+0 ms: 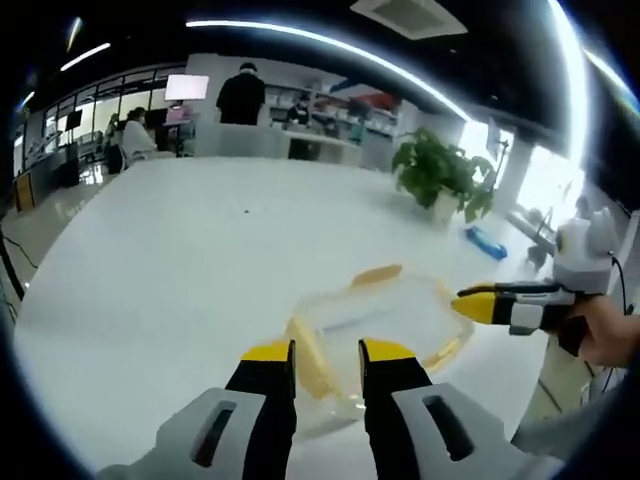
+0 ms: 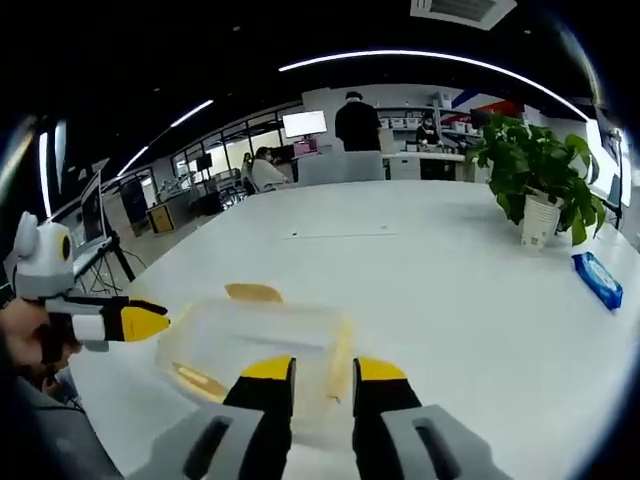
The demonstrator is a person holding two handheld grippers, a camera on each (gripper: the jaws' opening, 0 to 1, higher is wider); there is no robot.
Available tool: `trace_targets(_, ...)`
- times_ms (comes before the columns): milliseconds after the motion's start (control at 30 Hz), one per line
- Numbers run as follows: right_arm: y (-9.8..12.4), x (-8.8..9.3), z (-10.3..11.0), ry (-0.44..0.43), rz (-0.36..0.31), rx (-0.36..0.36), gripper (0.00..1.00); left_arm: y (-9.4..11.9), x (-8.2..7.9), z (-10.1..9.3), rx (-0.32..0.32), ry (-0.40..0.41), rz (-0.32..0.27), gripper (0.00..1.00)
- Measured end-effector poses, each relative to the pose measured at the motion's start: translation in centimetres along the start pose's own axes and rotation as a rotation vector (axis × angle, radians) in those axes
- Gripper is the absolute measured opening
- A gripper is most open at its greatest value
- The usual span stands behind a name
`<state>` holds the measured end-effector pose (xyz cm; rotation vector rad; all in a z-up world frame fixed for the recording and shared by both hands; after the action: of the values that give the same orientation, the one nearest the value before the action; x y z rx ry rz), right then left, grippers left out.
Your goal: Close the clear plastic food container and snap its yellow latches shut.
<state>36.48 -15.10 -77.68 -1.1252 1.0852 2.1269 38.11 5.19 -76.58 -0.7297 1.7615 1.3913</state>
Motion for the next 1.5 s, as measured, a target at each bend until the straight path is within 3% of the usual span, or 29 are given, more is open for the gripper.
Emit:
trace_targets(200, -0.1, 0.1, -0.5, -0.015, 0.022, -0.004, 0.22, -0.3, 0.8, 0.3, 0.008, 0.015, 0.049, 0.23)
trace_targets(833, -0.9, 0.0, -1.1, -0.131, 0.034, -0.058, 0.27, -1.5, 1.2, 0.3, 0.045, 0.142, 0.116, 0.30)
trace_targets(1233, -1.2, -0.2, -1.2, -0.177, 0.089, -0.084, 0.30, -1.5, 1.3, 0.3, 0.056, 0.141, 0.125, 0.30)
trace_targets(1500, -1.4, -0.2, -1.1, -0.186, 0.104, -0.100, 0.29, -1.7, 1.2, 0.2, 0.085, 0.145, 0.165, 0.25)
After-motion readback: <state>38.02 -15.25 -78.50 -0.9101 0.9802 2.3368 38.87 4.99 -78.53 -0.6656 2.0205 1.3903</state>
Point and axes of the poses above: the point that each gripper's makers call its tool centre point, and the gripper's own axes: y roughly backward along the fingers, z roughly to its left, x roughly out of its underside, the point moved 6 cm from there along y, roughly backward along the fingers, and after that the axes turned 15 degrees about -x, right-handed, at the moved point
